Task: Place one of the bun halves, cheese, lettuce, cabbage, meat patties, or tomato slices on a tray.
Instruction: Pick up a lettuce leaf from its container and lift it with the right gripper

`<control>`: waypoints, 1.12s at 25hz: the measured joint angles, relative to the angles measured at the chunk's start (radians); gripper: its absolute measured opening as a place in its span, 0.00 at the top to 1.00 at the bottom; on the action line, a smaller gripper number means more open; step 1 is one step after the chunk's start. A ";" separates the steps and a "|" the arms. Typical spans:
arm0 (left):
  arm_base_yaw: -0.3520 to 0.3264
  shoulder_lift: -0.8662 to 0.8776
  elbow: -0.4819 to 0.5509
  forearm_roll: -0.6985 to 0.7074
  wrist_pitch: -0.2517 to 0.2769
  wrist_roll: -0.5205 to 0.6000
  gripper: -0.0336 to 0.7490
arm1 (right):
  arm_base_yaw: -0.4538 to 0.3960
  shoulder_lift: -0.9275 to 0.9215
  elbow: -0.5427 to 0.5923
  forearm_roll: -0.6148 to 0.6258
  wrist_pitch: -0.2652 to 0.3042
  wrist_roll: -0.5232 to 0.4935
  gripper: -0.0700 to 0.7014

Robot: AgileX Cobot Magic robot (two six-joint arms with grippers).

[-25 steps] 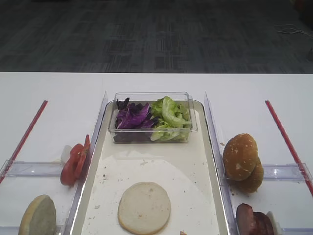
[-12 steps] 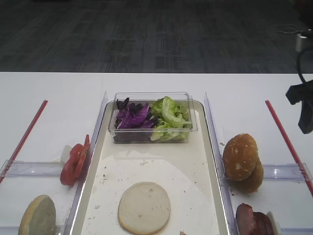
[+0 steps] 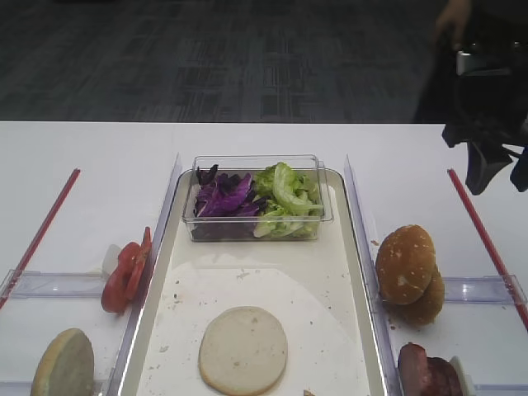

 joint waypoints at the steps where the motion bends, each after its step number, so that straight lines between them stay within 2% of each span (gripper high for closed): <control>1: 0.000 0.000 0.000 0.000 0.000 0.000 0.46 | 0.000 0.017 -0.022 0.002 0.003 0.000 0.38; 18: 0.000 0.000 0.000 0.000 0.000 0.000 0.46 | 0.000 0.301 -0.382 0.006 0.090 -0.002 0.38; 28: 0.000 0.000 0.000 0.000 0.000 0.000 0.46 | 0.000 0.379 -0.498 0.006 0.098 -0.002 0.38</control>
